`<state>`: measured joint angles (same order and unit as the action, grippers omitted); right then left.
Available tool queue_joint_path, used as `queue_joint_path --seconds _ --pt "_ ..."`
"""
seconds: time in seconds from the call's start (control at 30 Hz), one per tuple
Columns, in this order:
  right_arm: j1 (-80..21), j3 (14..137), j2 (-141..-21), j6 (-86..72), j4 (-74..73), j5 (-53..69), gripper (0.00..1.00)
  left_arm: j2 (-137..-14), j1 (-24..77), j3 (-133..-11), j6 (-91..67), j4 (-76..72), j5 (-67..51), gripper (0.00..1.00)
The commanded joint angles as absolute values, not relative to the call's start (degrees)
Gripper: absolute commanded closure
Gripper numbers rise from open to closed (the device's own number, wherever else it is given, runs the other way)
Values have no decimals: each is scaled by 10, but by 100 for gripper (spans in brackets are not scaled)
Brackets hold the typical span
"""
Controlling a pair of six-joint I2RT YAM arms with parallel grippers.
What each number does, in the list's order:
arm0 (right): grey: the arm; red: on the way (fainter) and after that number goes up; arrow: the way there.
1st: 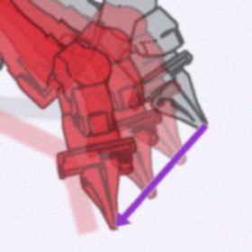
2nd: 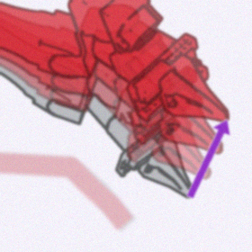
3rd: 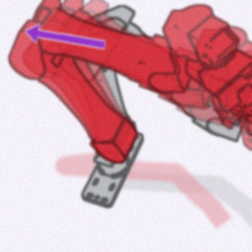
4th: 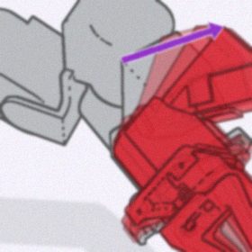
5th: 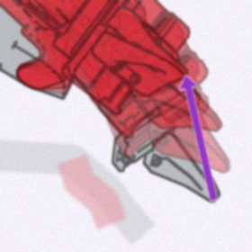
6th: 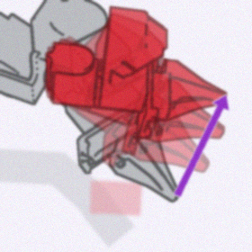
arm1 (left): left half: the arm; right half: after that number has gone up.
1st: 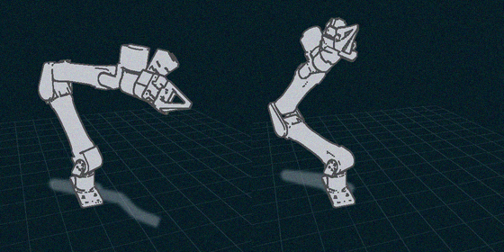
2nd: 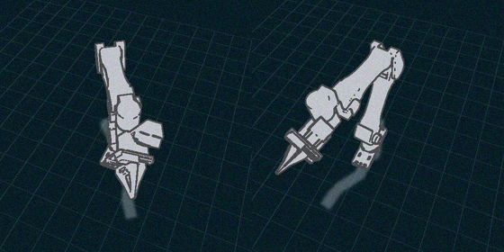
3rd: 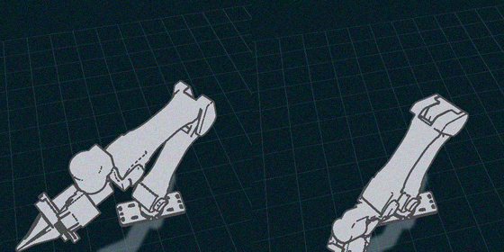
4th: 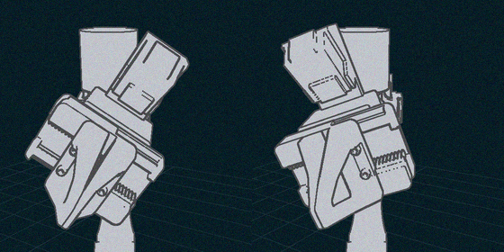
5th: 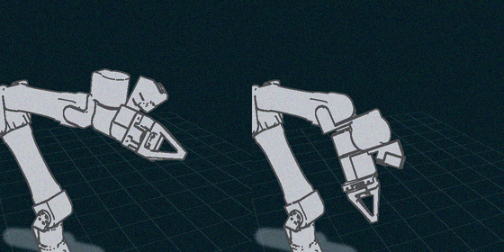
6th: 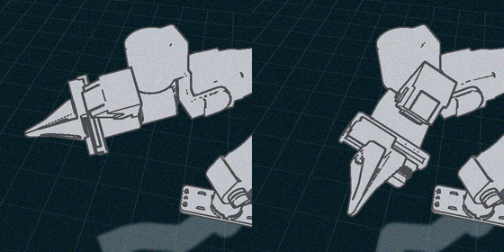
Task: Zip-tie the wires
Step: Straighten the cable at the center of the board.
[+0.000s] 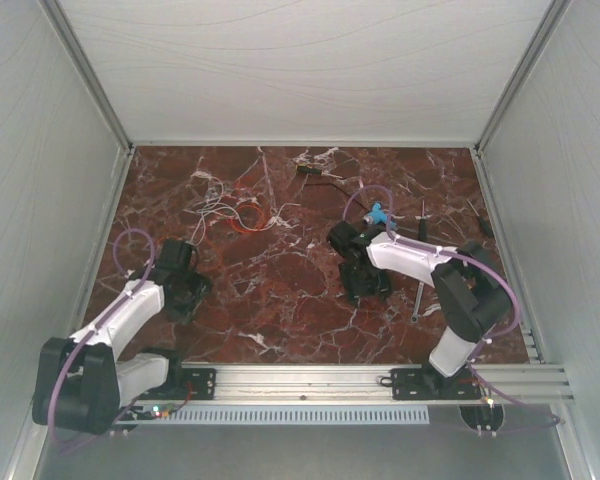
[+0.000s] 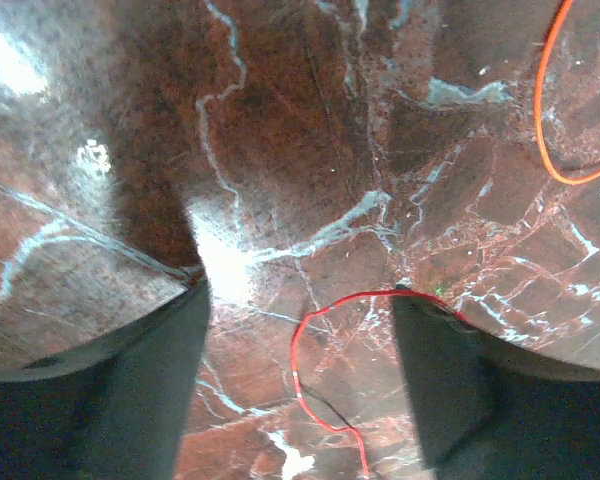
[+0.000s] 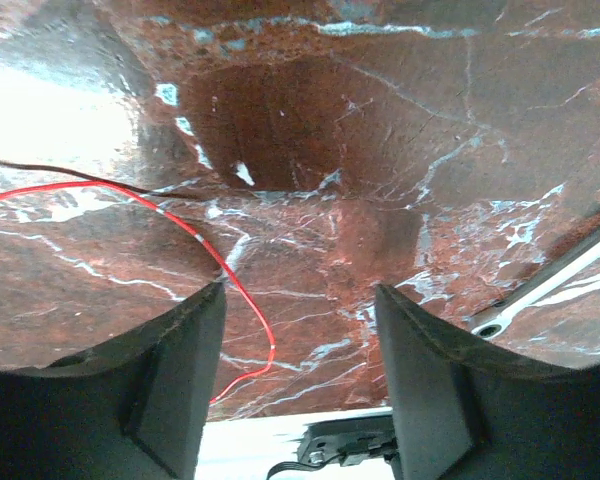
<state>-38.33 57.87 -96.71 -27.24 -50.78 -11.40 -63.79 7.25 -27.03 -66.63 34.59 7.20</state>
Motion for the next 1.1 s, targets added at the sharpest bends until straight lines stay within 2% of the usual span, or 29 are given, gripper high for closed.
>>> queue_joint_path --seconds 0.0,0.07,0.27,0.47,0.53,0.7,1.07 --pt "-380 602 -933 -269 -511 -108 38 -620 73 -276 -672 355 97 19" --pt "-381 605 -918 -268 -516 -107 33 -610 73 -280 -673 361 106 2" --pt "-381 616 -865 -272 -527 -112 13 -582 73 -295 -665 374 116 0" --pt "-381 627 -795 -272 -514 -127 9 -530 73 -335 -624 392 125 0" --pt "-381 626 -772 -272 -500 -128 2 -508 73 -357 -610 401 126 0" --pt "-392 616 -717 -254 -449 -139 2 -457 73 -412 -544 416 151 0" --pt "-423 551 -600 -205 -317 -139 2 -386 73 -469 -169 234 80 0"
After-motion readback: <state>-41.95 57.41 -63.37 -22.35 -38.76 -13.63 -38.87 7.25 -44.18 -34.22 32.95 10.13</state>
